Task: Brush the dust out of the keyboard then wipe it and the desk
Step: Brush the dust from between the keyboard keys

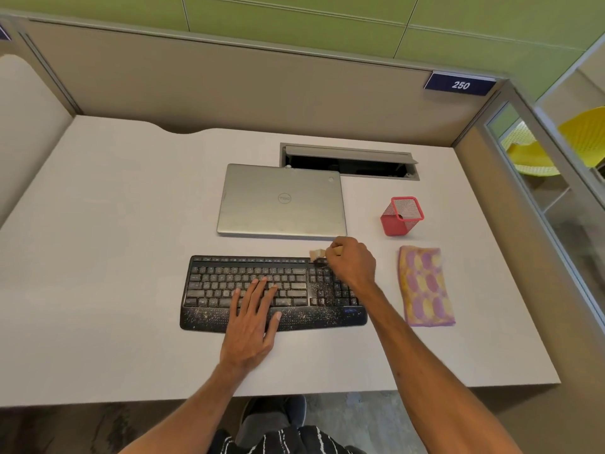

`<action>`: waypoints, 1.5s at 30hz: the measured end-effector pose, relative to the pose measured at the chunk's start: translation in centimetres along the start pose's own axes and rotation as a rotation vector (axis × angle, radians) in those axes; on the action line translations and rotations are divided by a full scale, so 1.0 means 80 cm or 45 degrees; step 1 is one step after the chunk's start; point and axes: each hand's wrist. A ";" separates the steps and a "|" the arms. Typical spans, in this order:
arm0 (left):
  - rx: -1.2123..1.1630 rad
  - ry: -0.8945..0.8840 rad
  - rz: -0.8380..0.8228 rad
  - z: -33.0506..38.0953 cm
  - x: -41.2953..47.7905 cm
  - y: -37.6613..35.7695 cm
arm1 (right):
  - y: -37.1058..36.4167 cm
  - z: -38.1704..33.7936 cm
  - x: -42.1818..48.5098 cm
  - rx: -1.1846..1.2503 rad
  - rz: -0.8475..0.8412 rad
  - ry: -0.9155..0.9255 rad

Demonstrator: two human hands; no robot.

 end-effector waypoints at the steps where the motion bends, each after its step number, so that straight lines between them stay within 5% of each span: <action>1: -0.006 0.000 0.002 0.000 0.000 0.000 | -0.002 -0.001 -0.001 0.005 0.010 0.003; 45: 0.000 -0.004 -0.024 -0.002 0.000 -0.004 | 0.008 0.010 -0.009 -0.062 -0.151 0.078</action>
Point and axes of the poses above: each hand's wrist, its own x-axis towards the middle knuckle, its own y-axis out of the back of the hand, z = x × y, and after that the axes turned 5 degrees about -y, right-handed
